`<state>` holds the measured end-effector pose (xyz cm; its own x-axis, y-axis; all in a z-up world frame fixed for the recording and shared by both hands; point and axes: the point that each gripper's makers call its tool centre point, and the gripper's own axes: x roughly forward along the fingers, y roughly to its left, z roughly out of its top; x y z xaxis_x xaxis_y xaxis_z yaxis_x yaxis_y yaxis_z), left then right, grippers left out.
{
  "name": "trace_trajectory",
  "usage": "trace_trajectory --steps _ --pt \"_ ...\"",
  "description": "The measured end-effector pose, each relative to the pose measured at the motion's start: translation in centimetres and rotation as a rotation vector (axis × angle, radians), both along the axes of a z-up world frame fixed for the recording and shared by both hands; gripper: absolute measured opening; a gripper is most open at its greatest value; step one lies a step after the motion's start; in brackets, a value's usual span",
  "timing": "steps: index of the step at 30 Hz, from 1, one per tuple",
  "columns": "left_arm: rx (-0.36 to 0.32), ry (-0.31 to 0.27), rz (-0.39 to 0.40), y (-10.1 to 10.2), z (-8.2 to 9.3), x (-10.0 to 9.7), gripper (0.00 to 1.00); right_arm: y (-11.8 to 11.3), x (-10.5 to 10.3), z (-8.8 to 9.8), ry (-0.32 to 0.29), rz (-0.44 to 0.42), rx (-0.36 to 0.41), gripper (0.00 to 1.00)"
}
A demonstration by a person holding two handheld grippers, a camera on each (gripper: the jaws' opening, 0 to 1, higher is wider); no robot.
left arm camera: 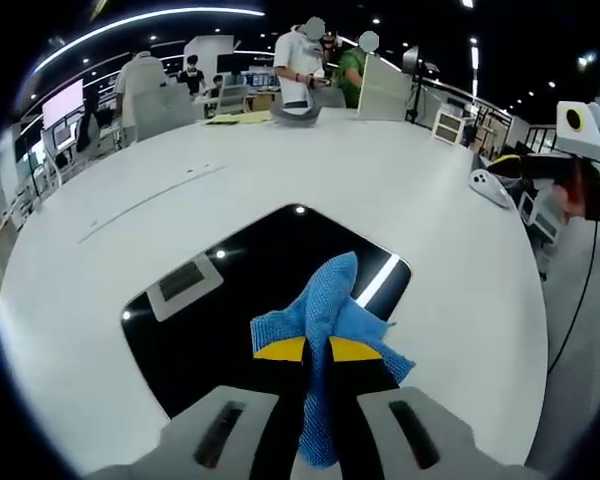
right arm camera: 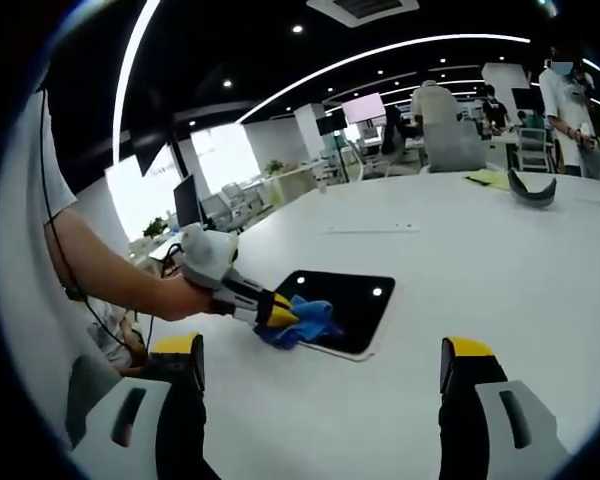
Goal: Wipe the mirror surface with the cleaning cloth until all visible marks leave the cleaned area.
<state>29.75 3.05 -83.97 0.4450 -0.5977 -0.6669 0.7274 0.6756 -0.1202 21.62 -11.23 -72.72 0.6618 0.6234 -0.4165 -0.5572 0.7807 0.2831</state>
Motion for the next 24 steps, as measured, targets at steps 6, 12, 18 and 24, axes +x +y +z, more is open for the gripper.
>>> trace_trajectory --steps 6,12,18,24 --pt "-0.004 -0.002 -0.010 -0.7 0.0 0.0 0.04 -0.1 0.0 0.0 0.002 -0.002 -0.005 0.98" --pt "-0.013 0.003 -0.020 -1.5 0.0 -0.1 0.04 -0.1 0.1 -0.1 0.004 -0.003 -0.005 0.98" --pt "-0.018 0.005 -0.033 -2.4 0.0 -0.1 0.04 -0.1 0.2 -0.1 0.005 -0.003 -0.003 0.98" --pt "-0.019 0.002 -0.046 -3.0 0.0 -0.1 0.04 -0.1 0.3 -0.1 0.005 -0.005 -0.001 0.98"
